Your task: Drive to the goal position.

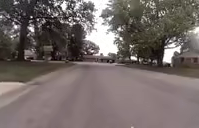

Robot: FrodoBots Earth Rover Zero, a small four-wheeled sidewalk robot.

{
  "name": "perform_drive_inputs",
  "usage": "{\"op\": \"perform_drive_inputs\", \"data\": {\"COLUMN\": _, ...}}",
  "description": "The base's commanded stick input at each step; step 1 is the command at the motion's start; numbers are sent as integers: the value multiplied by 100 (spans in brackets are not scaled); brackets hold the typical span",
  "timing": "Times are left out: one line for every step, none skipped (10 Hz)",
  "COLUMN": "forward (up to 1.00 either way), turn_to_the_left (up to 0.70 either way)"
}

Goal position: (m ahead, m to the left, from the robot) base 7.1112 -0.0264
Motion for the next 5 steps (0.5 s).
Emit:
{"op": "perform_drive_inputs", "data": {"forward": 70, "turn_to_the_left": 0}}
{"op": "perform_drive_inputs", "data": {"forward": 70, "turn_to_the_left": 0}}
{"op": "perform_drive_inputs", "data": {"forward": 70, "turn_to_the_left": 0}}
{"op": "perform_drive_inputs", "data": {"forward": 70, "turn_to_the_left": 0}}
{"op": "perform_drive_inputs", "data": {"forward": 70, "turn_to_the_left": 0}}
